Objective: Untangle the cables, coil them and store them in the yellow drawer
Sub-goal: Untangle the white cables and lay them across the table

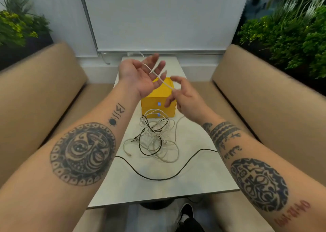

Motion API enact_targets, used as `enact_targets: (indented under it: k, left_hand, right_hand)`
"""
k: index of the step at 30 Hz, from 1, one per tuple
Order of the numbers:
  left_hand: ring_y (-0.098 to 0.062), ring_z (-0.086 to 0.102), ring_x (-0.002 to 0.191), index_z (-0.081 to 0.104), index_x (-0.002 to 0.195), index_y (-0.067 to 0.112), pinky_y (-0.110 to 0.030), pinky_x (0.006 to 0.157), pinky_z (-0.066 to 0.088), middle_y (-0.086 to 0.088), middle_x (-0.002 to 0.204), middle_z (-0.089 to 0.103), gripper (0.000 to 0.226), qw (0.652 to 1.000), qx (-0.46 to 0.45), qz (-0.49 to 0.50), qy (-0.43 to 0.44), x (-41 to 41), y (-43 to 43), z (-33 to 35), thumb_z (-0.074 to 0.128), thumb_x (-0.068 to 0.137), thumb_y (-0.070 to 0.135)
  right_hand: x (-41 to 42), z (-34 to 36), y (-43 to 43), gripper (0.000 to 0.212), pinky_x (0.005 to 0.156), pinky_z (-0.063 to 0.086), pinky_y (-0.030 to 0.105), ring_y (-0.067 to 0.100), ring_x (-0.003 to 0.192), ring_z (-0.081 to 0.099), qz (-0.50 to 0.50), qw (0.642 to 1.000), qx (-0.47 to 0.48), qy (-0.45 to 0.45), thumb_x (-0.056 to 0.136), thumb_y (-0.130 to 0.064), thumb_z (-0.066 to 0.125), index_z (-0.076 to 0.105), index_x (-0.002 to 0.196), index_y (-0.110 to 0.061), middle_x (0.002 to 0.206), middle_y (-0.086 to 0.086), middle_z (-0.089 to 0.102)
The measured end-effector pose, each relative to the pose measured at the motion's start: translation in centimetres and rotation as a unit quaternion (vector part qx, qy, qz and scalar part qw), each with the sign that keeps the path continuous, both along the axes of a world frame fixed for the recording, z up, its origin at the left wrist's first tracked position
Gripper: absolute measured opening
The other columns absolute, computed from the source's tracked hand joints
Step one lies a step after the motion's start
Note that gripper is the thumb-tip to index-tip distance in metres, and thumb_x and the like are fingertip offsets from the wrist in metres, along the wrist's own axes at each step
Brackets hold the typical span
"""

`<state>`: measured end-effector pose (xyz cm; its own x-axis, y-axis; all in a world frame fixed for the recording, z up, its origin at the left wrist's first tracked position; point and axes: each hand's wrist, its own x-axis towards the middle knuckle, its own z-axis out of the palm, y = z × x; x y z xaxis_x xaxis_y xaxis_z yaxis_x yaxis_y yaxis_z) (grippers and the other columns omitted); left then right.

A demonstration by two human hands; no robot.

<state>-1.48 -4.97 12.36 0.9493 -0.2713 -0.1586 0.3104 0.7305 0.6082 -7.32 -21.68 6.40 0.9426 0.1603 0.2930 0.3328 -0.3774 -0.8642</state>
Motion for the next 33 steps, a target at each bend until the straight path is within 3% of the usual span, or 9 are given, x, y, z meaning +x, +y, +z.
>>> enact_targets:
  k: [3,7,11,15,18,22,25,29,33]
  left_hand:
    - [-0.012,0.035,0.037,0.049,0.072,0.017,-0.02,0.062,0.041,0.007,0.047,0.031,0.031,0.998,-0.03,0.035,0.039,0.3,0.7,1.5,0.032,0.098,0.016]
    - [-0.011,0.017,0.036,0.042,0.064,0.019,-0.014,0.048,0.027,0.007,0.046,0.02,0.04,0.995,-0.079,0.062,0.002,0.8,2.8,3.0,0.029,0.102,0.015]
    - [-0.01,0.016,0.037,0.043,0.065,0.02,-0.016,0.044,0.028,0.007,0.048,0.019,0.038,0.993,-0.059,0.096,0.031,0.8,5.2,1.7,0.031,0.102,0.016]
    - [-0.008,0.019,0.035,0.044,0.074,0.023,-0.012,0.038,0.026,0.008,0.047,0.025,0.028,0.987,0.089,0.106,0.085,-0.3,5.4,-3.7,0.036,0.1,0.02]
    - [-0.008,0.02,0.037,0.05,0.081,0.023,-0.011,0.039,0.022,0.009,0.052,0.036,0.022,0.967,0.219,0.09,0.096,-1.6,4.7,-8.1,0.04,0.101,0.028]
    - [-0.009,0.025,0.044,0.065,0.096,0.021,-0.018,0.041,0.016,0.0,0.079,0.056,0.015,0.92,0.388,0.047,0.03,-3.9,2.4,-12.0,0.05,0.098,0.025]
    - [-0.011,0.032,0.046,0.067,0.114,0.032,-0.019,0.042,0.022,-0.002,0.104,0.066,0.021,0.912,0.408,0.029,-0.022,-4.9,0.5,-12.3,0.055,0.098,0.025]
    - [-0.015,0.062,0.106,0.041,0.15,0.035,-0.032,0.074,0.047,0.006,0.138,0.055,0.054,0.906,0.416,-0.004,-0.074,-5.3,-1.5,-11.0,0.059,0.099,0.032]
    - [-0.016,0.055,0.078,0.066,0.107,0.029,-0.028,0.061,0.038,0.004,0.103,0.069,0.021,0.869,0.469,0.086,-0.135,-3.7,-3.0,-9.4,0.045,0.103,0.028]
  right_hand:
    - [-0.4,-3.0,-0.9,0.023,0.055,0.037,0.013,-0.005,0.052,0.054,-0.013,0.995,-0.079,0.066,0.105,-0.03,0.046,0.052,0.123,-0.019,0.068,0.0,0.068]
    - [-1.8,-6.6,-2.4,0.027,0.06,0.04,0.028,0.008,0.061,0.055,-0.025,0.963,-0.185,0.193,0.103,-0.032,0.046,0.067,0.098,-0.015,0.07,-0.003,0.066]
    - [-1.2,-8.2,-3.8,0.027,0.07,0.043,0.031,0.022,0.087,0.053,-0.088,0.929,-0.242,0.266,0.103,-0.019,0.041,0.065,0.107,-0.007,0.111,0.019,0.067]
    - [0.5,-6.1,-2.9,0.019,0.091,0.058,0.046,0.033,0.097,0.069,-0.131,0.951,-0.096,0.262,0.092,0.004,0.055,0.063,0.104,-0.009,0.118,0.022,0.067]
    - [2.0,-3.6,-1.4,0.022,0.088,0.058,0.054,0.038,0.095,0.072,-0.145,0.962,-0.023,0.229,0.09,0.007,0.057,0.063,0.107,-0.004,0.106,0.021,0.071]
    - [2.4,0.1,0.6,0.015,0.057,0.06,0.034,0.037,0.075,0.072,-0.155,0.946,0.208,0.197,0.102,-0.004,0.045,0.06,0.096,-0.003,0.094,0.027,0.07]
    - [2.3,2.2,1.9,0.023,0.061,0.06,0.029,0.033,0.074,0.074,-0.11,0.909,0.359,0.179,0.107,-0.015,0.041,0.056,0.096,-0.002,0.09,0.023,0.071]
    - [1.9,4.3,2.5,0.025,0.076,0.063,0.032,0.033,0.086,0.074,-0.032,0.881,0.453,0.134,0.108,-0.02,0.04,0.055,0.102,-0.001,0.101,0.023,0.07]
    - [0.8,5.2,1.9,0.027,0.081,0.061,0.033,0.032,0.099,0.072,0.026,0.879,0.469,0.085,0.108,-0.023,0.04,0.057,0.108,-0.003,0.112,0.021,0.07]
